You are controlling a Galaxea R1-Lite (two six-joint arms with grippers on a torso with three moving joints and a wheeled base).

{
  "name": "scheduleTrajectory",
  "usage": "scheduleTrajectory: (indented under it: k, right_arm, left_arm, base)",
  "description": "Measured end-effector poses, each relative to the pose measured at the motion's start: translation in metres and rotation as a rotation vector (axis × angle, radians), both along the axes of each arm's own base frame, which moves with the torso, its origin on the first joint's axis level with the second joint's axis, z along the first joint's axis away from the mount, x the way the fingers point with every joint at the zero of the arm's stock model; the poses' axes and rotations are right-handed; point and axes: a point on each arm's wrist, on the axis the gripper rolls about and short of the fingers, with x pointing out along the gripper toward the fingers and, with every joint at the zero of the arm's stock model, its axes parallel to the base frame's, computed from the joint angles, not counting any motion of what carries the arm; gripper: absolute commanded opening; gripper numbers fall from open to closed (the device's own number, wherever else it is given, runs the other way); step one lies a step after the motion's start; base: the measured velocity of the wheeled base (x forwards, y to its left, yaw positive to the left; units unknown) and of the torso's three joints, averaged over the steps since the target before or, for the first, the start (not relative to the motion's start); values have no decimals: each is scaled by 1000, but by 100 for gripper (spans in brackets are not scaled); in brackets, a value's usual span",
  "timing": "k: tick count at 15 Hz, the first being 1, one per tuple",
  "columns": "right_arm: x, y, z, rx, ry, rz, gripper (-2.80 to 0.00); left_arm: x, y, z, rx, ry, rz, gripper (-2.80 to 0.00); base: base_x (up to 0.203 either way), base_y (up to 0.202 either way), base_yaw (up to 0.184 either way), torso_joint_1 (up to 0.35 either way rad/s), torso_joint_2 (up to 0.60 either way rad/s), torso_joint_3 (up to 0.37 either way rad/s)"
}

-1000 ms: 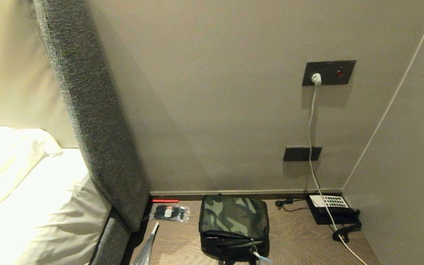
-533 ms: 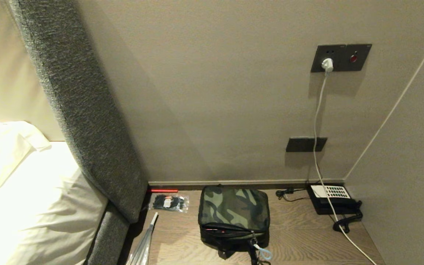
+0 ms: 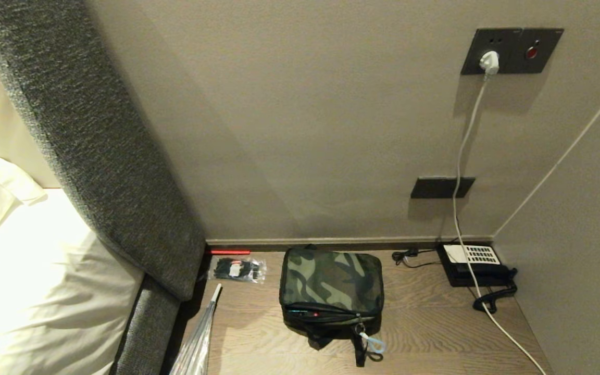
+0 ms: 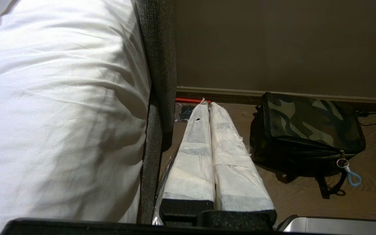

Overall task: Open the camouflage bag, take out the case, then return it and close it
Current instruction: Open the top of the storage box

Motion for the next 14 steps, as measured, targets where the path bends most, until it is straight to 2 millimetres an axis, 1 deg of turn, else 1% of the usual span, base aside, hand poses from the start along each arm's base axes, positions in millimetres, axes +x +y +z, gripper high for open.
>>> scheduleTrajectory:
  k: [14]
  right_arm:
    - [0, 0, 0, 0, 1, -1, -280]
  left_arm:
    - [0, 0, 0, -2, 0, 0, -280]
  base:
    - [0, 0, 0, 3, 4, -197]
